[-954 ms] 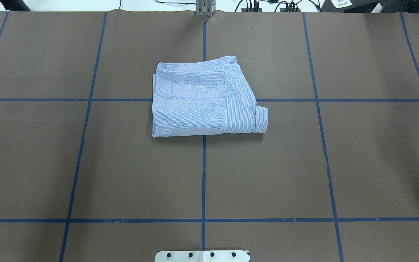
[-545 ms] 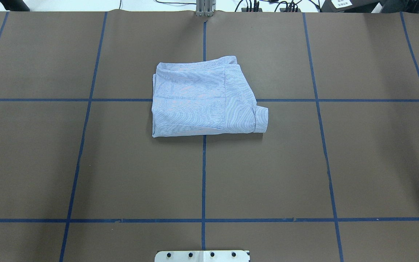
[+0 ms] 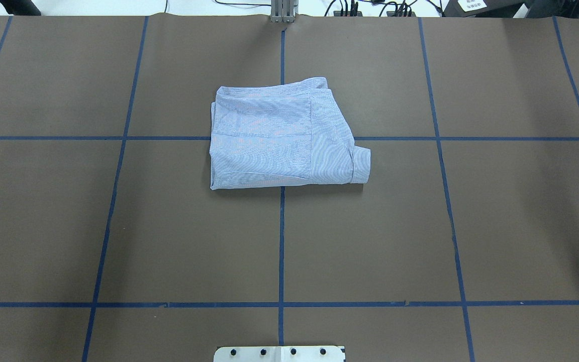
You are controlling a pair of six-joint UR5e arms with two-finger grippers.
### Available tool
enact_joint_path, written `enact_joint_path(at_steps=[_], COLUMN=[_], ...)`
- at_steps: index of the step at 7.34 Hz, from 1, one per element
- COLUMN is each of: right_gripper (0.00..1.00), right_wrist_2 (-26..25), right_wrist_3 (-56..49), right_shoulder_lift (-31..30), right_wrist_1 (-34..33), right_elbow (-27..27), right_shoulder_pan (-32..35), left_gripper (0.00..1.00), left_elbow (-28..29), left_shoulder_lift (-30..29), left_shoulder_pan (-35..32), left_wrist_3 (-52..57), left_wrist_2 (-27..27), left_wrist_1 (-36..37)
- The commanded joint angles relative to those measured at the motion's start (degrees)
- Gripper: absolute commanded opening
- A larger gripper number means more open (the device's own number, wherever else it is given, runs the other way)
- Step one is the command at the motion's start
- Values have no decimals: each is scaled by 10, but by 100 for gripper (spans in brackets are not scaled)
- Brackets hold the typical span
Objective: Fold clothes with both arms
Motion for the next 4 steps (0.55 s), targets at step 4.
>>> enact_joint_path(at_steps=[4], right_gripper=[100], right_wrist_2=[79], right_wrist_3=[-9], right_shoulder_lift=[-11], right_wrist_1=[-8], right_elbow=[4], right_shoulder_pan=[103], left_gripper=[100], left_elbow=[-33], left_shoulder_lift=[-4], left_shoulder_pan=[-2], left_wrist_3=[-1], left_wrist_2=[-2], left_wrist_1=[-2])
